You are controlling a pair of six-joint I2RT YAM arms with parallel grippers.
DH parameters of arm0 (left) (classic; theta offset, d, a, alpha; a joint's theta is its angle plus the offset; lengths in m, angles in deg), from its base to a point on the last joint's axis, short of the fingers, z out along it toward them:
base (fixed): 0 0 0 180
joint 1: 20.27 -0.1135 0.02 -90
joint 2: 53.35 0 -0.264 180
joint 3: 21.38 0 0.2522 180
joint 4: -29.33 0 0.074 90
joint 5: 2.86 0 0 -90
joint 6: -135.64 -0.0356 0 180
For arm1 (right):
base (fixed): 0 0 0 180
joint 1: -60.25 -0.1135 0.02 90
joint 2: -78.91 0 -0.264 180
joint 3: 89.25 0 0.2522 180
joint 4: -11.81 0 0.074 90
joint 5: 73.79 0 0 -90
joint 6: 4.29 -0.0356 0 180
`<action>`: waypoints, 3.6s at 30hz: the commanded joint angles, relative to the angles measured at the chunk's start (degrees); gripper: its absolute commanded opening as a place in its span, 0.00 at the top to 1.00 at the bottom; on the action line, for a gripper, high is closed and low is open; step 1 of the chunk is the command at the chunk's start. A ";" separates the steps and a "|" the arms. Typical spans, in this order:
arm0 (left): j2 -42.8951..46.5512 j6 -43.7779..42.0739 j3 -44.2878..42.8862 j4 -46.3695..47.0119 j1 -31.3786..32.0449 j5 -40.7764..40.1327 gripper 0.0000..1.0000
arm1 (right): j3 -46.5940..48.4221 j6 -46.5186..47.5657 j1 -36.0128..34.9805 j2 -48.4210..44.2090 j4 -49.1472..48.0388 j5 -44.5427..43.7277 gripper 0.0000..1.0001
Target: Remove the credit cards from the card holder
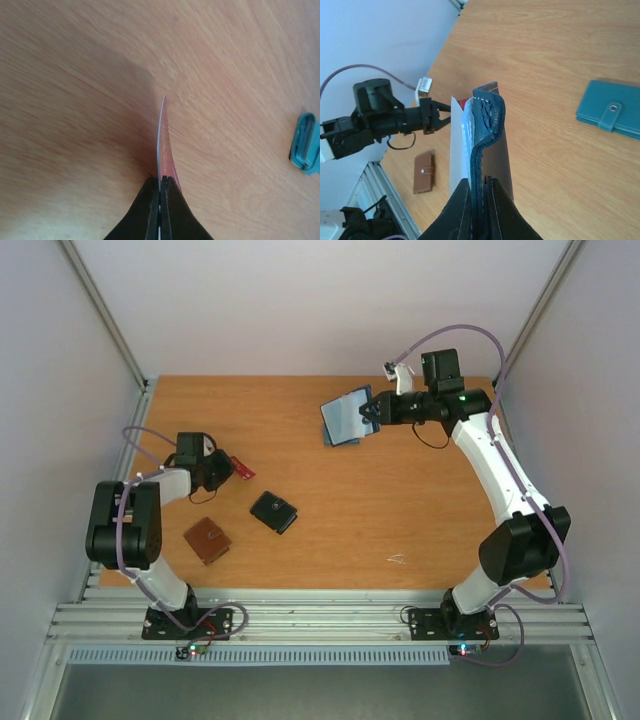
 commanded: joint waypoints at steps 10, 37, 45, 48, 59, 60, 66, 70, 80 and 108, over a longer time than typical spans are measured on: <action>3.81 2.42 2.50 -6.79 -2.01 -13.06 0.29 | 3.62 -1.15 -7.31 -1.25 -2.00 1.60 0.99; 36.19 -4.49 7.32 34.49 8.59 37.94 0.04 | 4.28 -2.23 -17.62 -6.41 -13.05 17.46 0.99; 36.96 -6.16 7.18 35.65 9.79 39.90 0.81 | 2.85 -1.21 -17.82 -5.47 -10.55 12.28 0.92; 37.22 -6.71 6.89 33.25 9.84 39.06 1.00 | 4.18 -0.59 -17.84 -3.80 -5.03 -0.42 0.64; 40.33 -32.36 3.07 3.83 15.20 21.61 1.00 | 7.89 10.19 -27.45 -0.24 2.25 -17.49 0.02; 40.35 -33.01 2.90 3.40 15.22 20.68 1.00 | 8.04 10.20 -28.11 0.21 1.93 -19.08 0.02; 40.46 -32.38 2.60 5.13 15.64 23.07 1.00 | 11.62 8.45 -30.17 5.67 5.25 -27.69 0.06; 40.59 -30.68 3.10 7.64 15.65 29.66 1.00 | 11.52 7.46 -30.14 5.52 4.44 -29.13 0.44; 41.09 -21.30 3.82 17.08 14.48 35.24 0.74 | 5.44 4.28 -24.94 1.29 0.04 -16.67 0.99; 42.18 -29.91 3.14 10.29 6.67 31.99 0.57 | 2.39 5.59 -20.34 -3.00 -4.26 4.73 0.99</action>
